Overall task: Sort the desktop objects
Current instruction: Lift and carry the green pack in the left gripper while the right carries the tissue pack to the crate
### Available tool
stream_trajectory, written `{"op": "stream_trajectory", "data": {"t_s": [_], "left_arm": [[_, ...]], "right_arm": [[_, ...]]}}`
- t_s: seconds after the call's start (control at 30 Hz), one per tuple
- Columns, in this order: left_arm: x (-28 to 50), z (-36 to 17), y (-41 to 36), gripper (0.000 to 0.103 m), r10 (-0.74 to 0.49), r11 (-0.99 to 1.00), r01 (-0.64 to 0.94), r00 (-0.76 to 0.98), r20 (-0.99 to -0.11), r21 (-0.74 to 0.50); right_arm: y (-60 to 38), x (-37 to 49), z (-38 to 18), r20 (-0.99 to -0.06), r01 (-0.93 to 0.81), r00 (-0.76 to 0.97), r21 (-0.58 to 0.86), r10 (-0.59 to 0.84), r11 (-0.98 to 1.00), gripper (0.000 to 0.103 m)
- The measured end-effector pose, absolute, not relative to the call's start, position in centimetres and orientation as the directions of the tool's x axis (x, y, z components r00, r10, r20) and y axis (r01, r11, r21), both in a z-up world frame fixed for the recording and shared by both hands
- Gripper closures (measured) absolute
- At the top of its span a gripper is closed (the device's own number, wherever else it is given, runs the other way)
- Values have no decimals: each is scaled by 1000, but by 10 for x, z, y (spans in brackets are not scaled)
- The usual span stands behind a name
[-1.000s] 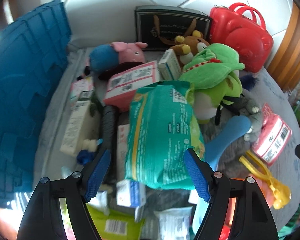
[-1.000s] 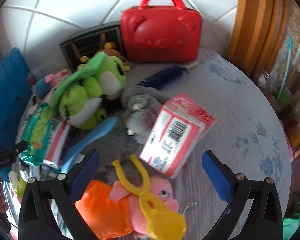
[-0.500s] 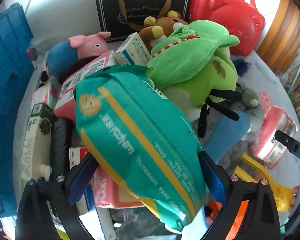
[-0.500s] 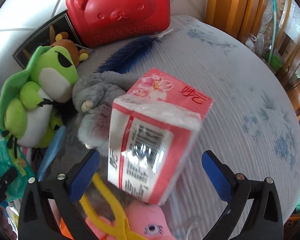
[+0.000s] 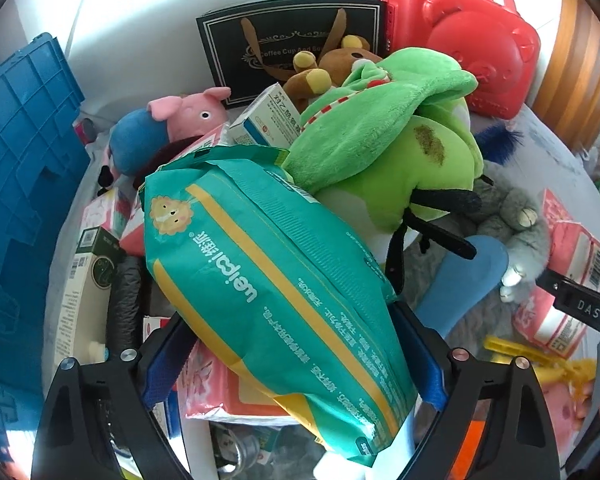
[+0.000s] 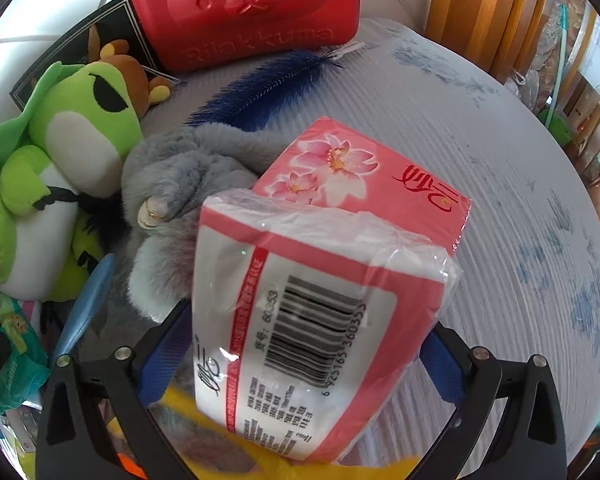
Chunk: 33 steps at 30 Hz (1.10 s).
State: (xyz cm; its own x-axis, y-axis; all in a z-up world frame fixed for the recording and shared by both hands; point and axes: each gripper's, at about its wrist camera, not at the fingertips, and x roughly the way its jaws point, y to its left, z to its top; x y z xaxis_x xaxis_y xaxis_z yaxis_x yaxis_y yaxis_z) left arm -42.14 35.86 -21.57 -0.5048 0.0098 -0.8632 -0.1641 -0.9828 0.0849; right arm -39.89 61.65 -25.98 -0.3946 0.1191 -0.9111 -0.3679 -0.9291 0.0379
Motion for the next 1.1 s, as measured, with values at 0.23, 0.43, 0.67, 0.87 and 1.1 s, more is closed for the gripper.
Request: {"op": "stream_trajectory", "data": {"t_s": [0.23, 0.43, 0.67, 0.87, 1.1], "left_arm": [[-416, -208, 356, 25, 23, -984, -165, -523, -852, 74], [-407, -194, 355, 44, 44, -984, -171, -543, -839, 59], [-391, -184, 357, 82, 68, -981, -191, -535, -842, 42], [-383, -184, 350, 81, 39, -986, -158, -539, -842, 55], [-373, -181, 331, 78, 6, -994, -94, -547, -837, 55]], "right_arm": [[614, -393, -257, -907, -350, -405, 38, 114, -936, 10], [615, -383, -240, -891, -339, -446, 76, 89, -938, 13], [605, -372, -209, -856, -291, -513, 98, 69, -952, 13], [593, -360, -194, -842, -234, -538, 126, 21, -964, 13], [566, -364, -188, -834, -115, -546, 168, -79, -979, 13]]}}
